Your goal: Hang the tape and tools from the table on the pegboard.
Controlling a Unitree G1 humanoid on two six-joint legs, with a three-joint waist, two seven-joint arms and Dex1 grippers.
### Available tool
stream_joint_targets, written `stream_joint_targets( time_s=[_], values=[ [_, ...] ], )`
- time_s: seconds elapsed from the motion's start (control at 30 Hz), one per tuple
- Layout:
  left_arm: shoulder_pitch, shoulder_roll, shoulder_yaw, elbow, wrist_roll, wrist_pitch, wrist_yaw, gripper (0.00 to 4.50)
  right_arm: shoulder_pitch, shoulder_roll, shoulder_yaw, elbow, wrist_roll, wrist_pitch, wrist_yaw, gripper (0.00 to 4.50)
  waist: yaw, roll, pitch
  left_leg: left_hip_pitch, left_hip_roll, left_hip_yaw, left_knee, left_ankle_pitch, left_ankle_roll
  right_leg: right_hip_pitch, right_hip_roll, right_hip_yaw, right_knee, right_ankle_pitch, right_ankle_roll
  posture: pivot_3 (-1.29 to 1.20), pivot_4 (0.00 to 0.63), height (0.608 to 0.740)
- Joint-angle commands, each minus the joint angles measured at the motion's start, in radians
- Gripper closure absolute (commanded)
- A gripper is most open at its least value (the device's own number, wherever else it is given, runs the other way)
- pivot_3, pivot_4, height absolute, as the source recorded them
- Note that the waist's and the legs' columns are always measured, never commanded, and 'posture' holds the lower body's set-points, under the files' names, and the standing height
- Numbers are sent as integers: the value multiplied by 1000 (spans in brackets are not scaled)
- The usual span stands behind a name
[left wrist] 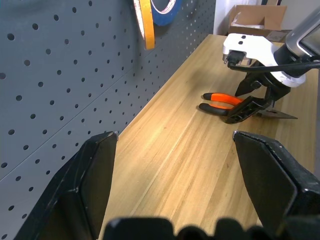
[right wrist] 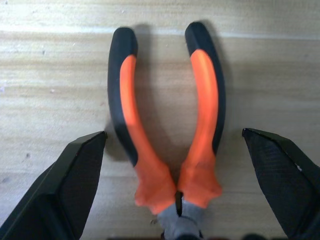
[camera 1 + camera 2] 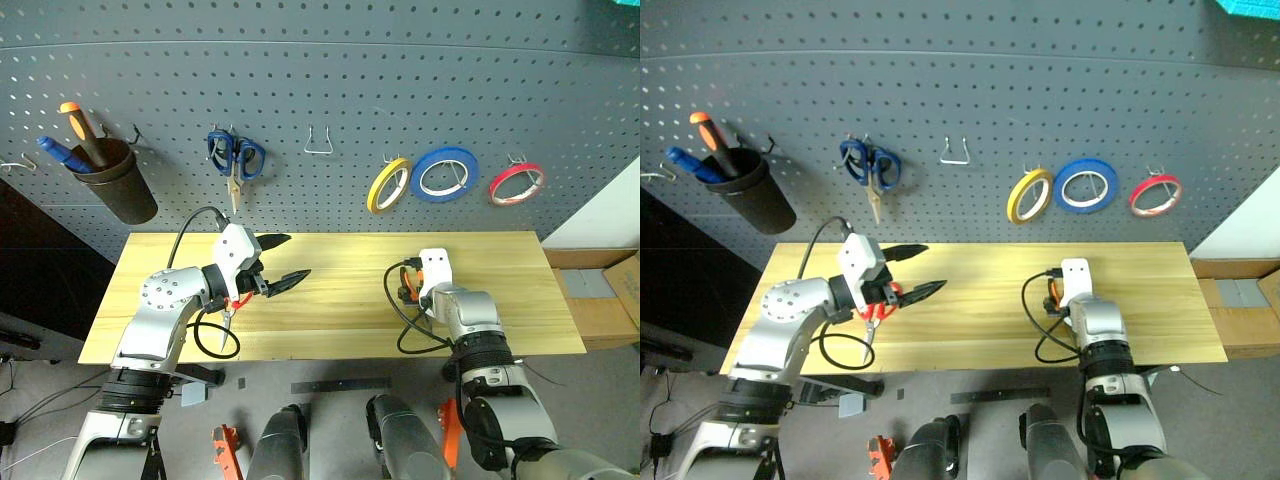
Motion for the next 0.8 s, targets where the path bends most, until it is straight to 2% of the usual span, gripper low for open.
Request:
stream_joint_targets(
  time_s=[0.03,0.17,0.37,0.5,0.67,0.8],
  values=[
    [4,-1,7,-36,1,-21,6,524,11,-14,8,30,7,-7,-8,581,0,0,0,0,0,0,0,0,0,0,0,0,0,0,0,-138,212,740],
    [16,-2,9,-41,2,-24,12,524,19,-9,18,27,7,-19,-20,1932,0,0,-1,0,0,0,0,0,0,0,0,0,0,0,0,-137,209,740],
    [49,0,41,-42,-9,-36,43,524,55,12,26,-94,9,-23,-46,1972,1,0,-1,0,0,0,0,0,0,0,0,0,0,0,0,-135,210,740],
    [80,12,91,-49,-33,-33,61,524,161,30,78,-453,15,76,-32,1972,1,0,-1,-3,1,-1,0,0,0,-3,0,0,0,0,0,-128,208,740],
    [126,28,178,-71,-99,1,67,524,316,22,234,-1009,13,243,-8,1972,-1,1,-1,-13,2,-1,0,0,0,-14,-1,0,3,0,0,-132,209,740],
    [133,31,234,-51,-110,1,100,524,289,42,294,-1204,16,337,-15,1973,0,1,-2,-13,2,-2,1,0,-1,-13,0,-2,3,1,-1,-144,212,740]
  ],
)
